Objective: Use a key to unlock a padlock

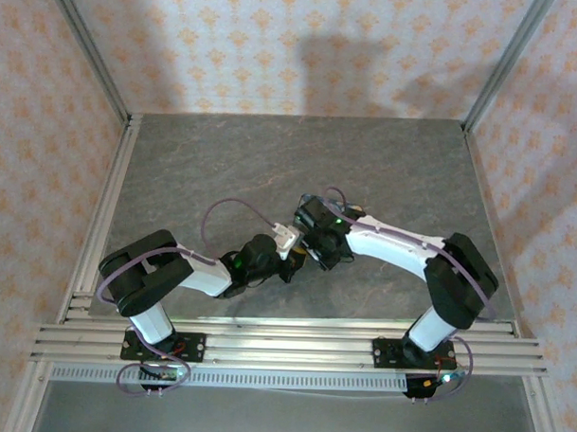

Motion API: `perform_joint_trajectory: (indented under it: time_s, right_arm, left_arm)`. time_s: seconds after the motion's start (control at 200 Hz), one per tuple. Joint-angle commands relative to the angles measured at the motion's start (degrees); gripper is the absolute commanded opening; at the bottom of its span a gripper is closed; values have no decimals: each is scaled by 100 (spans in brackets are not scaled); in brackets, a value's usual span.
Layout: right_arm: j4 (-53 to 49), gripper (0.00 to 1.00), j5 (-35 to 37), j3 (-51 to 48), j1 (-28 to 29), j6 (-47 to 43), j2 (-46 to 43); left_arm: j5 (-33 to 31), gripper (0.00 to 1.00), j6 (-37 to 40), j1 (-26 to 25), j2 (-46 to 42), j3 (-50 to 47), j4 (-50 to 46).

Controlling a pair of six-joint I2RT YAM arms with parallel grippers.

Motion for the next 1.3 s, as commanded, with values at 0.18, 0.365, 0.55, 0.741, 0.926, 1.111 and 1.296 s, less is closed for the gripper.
perform_joint_trajectory:
  time_s: [0.18,0.365,0.55,0.741,0.926,1.111,1.296]
  right_arm:
    - [-618,48,826,-281,35,-40,-1182]
    - [-464,48,917,-599,-3,-31,-1512]
    - [-149,48,767,-851,0,-69,-1497]
    - [-127,47,776,-760,-2,-263,-1514]
    - [92,45,582,-656,38,-523,-1399]
    - [254,42,474,-419,314,-630,-1054]
    - [677,41,218,-365,456,-478,-713]
  left_arm:
    - [-282,0,-287,24,-195,-46,-444]
    - [-263,0,-369,44,-344,-2,-591]
    - [-251,0,-378,43,-671,51,-926]
    - [-487,0,-299,74,-1039,69,-1600]
    - [-507,0,-398,169,-1202,-58,-1840]
    - [-436,0,-651,154,-1278,-242,-1643]
    - [-318,0,-846,105,-1458,-456,-1219]
